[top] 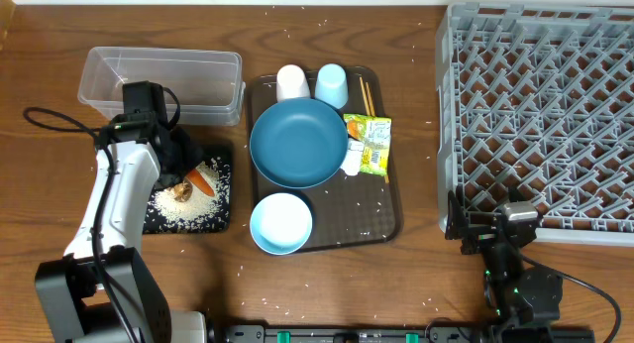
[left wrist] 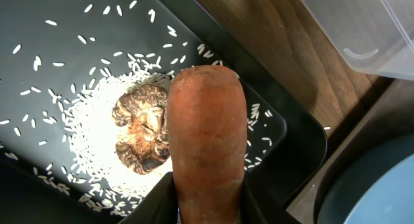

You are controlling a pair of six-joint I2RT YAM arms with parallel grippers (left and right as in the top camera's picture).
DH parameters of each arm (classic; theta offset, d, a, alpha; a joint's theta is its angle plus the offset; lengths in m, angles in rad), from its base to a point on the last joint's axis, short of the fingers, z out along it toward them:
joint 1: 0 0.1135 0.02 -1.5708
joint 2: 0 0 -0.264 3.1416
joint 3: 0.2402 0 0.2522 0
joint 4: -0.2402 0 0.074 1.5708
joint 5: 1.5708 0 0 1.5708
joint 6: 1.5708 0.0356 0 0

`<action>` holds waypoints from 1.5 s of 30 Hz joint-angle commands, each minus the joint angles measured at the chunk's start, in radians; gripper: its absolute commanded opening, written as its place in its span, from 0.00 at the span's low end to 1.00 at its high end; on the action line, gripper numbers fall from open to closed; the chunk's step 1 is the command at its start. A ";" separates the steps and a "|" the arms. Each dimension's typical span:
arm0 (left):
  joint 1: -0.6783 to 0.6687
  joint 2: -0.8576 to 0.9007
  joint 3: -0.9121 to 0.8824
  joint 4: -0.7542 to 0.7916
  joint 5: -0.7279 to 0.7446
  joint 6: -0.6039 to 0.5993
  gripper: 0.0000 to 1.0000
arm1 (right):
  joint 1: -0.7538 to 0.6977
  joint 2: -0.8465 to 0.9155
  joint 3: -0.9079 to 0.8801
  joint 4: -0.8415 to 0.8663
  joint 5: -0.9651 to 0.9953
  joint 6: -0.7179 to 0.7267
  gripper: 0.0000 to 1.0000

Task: Sort waste into correct bins and load items into the dishwasher rack
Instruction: 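Open the left gripper to drop the carrot onto the black tray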

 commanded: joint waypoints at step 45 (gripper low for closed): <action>-0.032 -0.340 -0.005 -0.099 0.560 0.258 0.68 | -0.018 -0.005 -0.002 -0.004 0.006 0.014 0.99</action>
